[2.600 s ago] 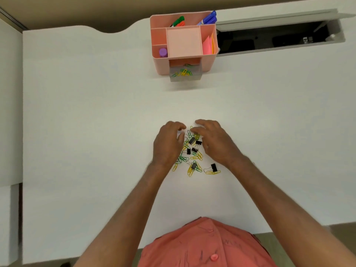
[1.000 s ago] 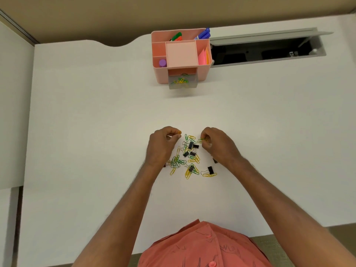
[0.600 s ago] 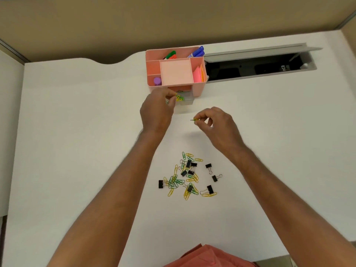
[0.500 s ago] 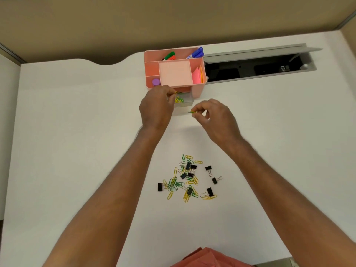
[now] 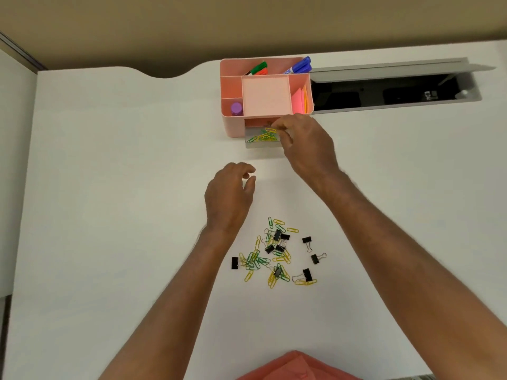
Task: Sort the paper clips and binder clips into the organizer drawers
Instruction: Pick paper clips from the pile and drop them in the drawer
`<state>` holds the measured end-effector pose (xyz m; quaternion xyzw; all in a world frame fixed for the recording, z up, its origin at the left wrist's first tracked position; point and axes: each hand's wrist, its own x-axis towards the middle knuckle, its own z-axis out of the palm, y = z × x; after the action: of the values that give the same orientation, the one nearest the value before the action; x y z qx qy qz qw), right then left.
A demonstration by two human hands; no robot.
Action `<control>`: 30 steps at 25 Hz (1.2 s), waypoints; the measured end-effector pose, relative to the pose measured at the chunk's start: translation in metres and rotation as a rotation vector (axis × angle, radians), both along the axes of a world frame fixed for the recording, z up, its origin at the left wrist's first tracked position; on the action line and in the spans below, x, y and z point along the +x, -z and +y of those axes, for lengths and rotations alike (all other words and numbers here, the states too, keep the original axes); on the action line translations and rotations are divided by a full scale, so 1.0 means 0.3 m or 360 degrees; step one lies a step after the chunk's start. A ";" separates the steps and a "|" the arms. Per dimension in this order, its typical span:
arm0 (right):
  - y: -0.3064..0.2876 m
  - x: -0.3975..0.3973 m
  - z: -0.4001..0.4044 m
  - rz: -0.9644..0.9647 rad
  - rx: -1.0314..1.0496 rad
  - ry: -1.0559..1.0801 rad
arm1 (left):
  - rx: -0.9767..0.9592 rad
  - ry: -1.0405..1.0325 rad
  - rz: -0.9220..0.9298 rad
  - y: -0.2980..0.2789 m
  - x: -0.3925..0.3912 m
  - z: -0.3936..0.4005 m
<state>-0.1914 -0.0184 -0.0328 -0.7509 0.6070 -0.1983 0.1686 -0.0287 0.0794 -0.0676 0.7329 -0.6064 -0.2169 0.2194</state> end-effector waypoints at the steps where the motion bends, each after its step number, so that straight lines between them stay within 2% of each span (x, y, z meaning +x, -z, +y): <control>1: 0.006 -0.013 0.033 -0.0095 -0.0013 0.0051 | 0.0054 0.0027 0.0007 0.010 -0.003 0.044; 4: 0.049 -0.073 0.187 -0.0102 0.0081 0.0108 | 0.0247 0.0169 -0.0034 0.042 -0.023 0.169; 10: 0.161 -0.211 0.537 0.0294 0.0600 -0.0142 | 0.0455 0.0304 -0.0364 0.077 -0.068 0.356; 15: 0.173 -0.214 0.646 0.0538 0.0551 -0.0262 | 0.0517 0.0445 -0.0474 0.074 -0.095 0.409; 20: 0.177 -0.170 0.710 0.0642 0.0435 -0.0152 | 0.0504 0.0412 -0.0501 0.070 -0.106 0.428; 26: 0.198 -0.145 0.725 0.0633 0.0269 -0.0063 | 0.0503 0.0329 -0.0448 0.075 -0.091 0.428; 30: 0.209 -0.141 0.707 0.0573 0.0277 0.0010 | 0.0568 0.0332 -0.0388 0.073 -0.086 0.422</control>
<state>-0.2338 0.1936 -0.0954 -0.7549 0.6445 -0.0081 0.1209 -0.0545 0.2060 -0.0896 0.7141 -0.6530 -0.2521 -0.0122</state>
